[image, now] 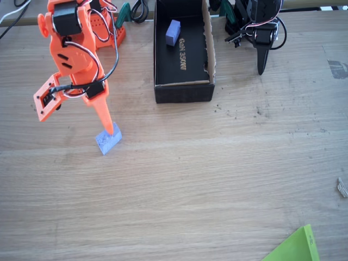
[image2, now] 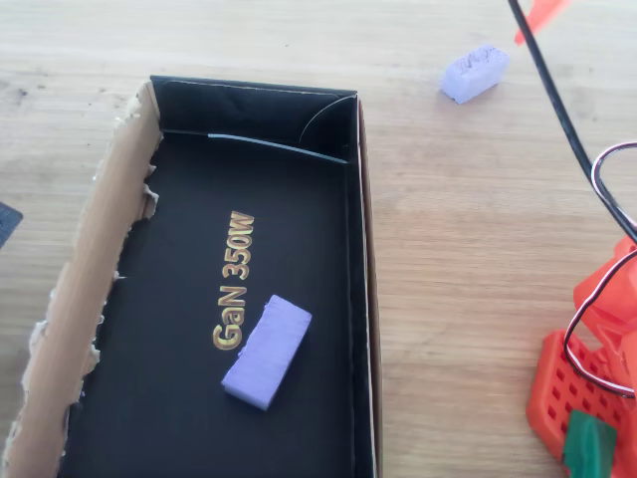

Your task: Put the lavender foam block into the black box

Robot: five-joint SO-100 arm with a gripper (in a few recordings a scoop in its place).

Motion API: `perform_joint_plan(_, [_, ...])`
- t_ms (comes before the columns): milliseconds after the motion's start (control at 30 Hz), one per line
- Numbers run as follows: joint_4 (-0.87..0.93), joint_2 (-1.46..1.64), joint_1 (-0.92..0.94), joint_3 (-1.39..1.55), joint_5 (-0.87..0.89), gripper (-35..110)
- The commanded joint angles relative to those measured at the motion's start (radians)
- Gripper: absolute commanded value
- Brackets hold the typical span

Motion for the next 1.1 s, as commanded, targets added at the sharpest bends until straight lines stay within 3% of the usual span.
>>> perform_joint_plan(0, [0.049, 0.014, 0.002, -0.006, 0.11, 33])
perform_joint_plan(200, [0.069, -0.002, -0.003, 0.009, 0.209, 33])
perform_joint_plan(1067, [-0.044, -0.048, 0.014, 0.032, 0.084, 32])
